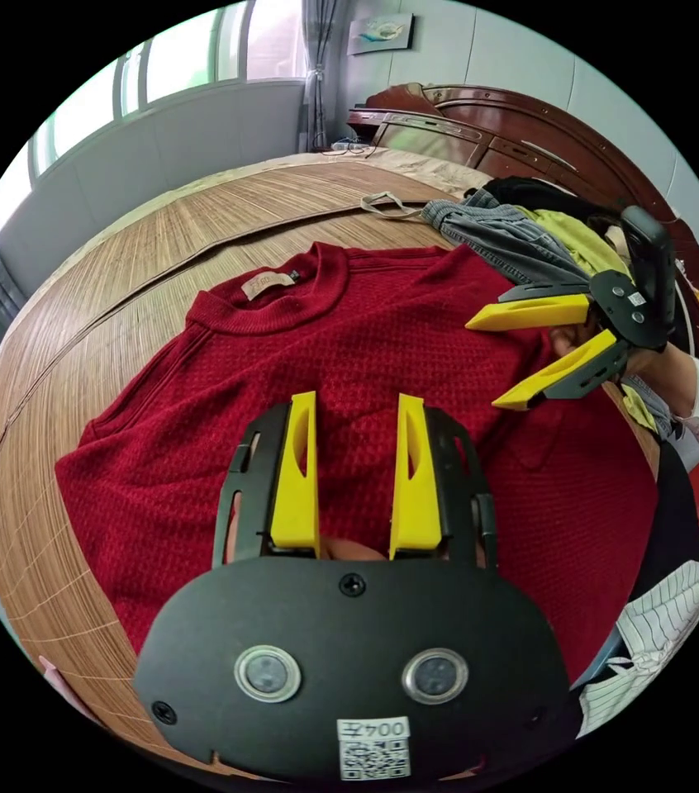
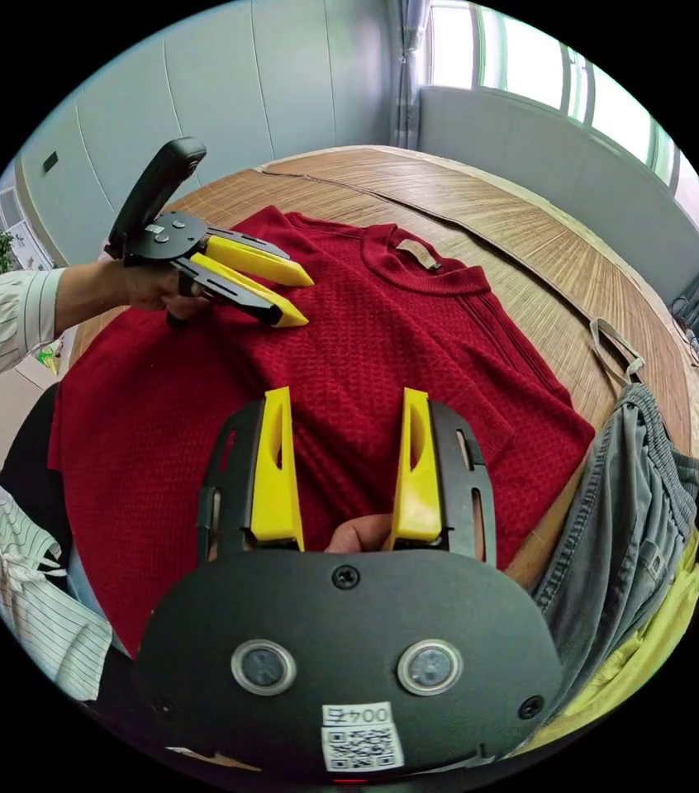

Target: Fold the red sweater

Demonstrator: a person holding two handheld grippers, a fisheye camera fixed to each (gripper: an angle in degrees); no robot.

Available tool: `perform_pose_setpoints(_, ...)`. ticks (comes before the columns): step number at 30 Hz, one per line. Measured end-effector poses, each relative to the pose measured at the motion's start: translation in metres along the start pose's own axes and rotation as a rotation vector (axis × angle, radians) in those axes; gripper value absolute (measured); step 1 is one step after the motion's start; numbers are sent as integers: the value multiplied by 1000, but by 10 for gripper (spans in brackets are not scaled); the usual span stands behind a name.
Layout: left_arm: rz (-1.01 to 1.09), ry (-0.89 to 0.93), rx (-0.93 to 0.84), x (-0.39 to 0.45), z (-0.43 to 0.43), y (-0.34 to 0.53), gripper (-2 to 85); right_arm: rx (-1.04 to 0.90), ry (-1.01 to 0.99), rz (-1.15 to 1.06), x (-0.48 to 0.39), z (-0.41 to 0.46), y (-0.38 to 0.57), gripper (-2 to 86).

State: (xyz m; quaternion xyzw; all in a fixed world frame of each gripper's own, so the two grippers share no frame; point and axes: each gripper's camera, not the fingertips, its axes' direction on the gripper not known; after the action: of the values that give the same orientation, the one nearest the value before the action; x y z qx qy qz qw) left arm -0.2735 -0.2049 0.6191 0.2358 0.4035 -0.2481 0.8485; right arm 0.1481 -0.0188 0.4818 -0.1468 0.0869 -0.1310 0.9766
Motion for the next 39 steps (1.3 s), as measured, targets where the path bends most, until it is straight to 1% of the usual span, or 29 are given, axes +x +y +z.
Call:
perform_pose_setpoints(1, -5, -10, 9, 1, -6, 0, 135, 8, 8, 24, 3, -11, 15, 173)
perform_pose_setpoints(3, -39, -12, 115, 2, -44, 11, 137, 30, 29, 73, 6, -27, 36, 166)
perform_pose_setpoints(4, -43, -18, 131, 2, -53, 16, 137, 38, 46, 106, 9, -34, 50, 163)
perform_pose_setpoints(5, -60, -62, 132, 0, -65, 27, 136, 26, 55, 124, 12, -35, 57, 162)
perform_pose_setpoints(6, -103, -110, 88, -10, -68, 39, 135, -28, 83, 145, 15, -34, 70, 160)
perform_pose_setpoints(7, -135, -104, 52, -18, -66, 46, 135, -58, 89, 156, 17, -35, 83, 160)
perform_pose_setpoints(8, -212, -66, -28, -38, -60, 61, 134, -53, 82, 167, 17, -40, 88, 160)
perform_pose_setpoints(9, -288, -58, -37, -53, -69, 76, 133, -28, 82, 183, 13, -56, 99, 159)
perform_pose_setpoints(10, -320, -52, -2, -58, -80, 83, 133, 31, 77, 196, 7, -79, 111, 158)
perform_pose_setpoints(12, -400, 32, 161, -68, -138, 109, 133, 114, 44, 219, -4, -118, 135, 152)
perform_pose_setpoints(13, -401, 40, 181, -67, -152, 116, 134, 164, 12, 238, -12, -143, 156, 145)
perform_pose_setpoints(15, -358, 15, 202, -51, -202, 157, 140, 242, -51, 295, -24, -175, 196, 149)
perform_pose_setpoints(17, -370, 35, 193, -40, -231, 201, 143, 304, -117, 375, -34, -199, 239, 152)
perform_pose_setpoints(19, -455, 107, 188, -32, -252, 253, 144, 374, -172, 474, -51, -217, 295, 155)
perform_pose_setpoints(21, -601, 168, 207, -18, -271, 320, 143, 396, -178, 518, -65, -222, 329, 157)
perform_pose_setpoints(24, -680, 133, 141, 8, -274, 379, 143, 426, -210, 590, -80, -228, 374, 159)
perform_pose_setpoints(30, -743, 150, 27, 38, -247, 439, 146, 504, -267, 659, -89, -244, 422, 161)
perform_pose_setpoints(33, -734, 218, -12, 39, -232, 448, 148, 489, -250, 640, -91, -248, 430, 162)
perform_pose_setpoints(39, -692, 293, -54, 42, -215, 444, 150, 443, -254, 623, -92, -249, 451, 162)
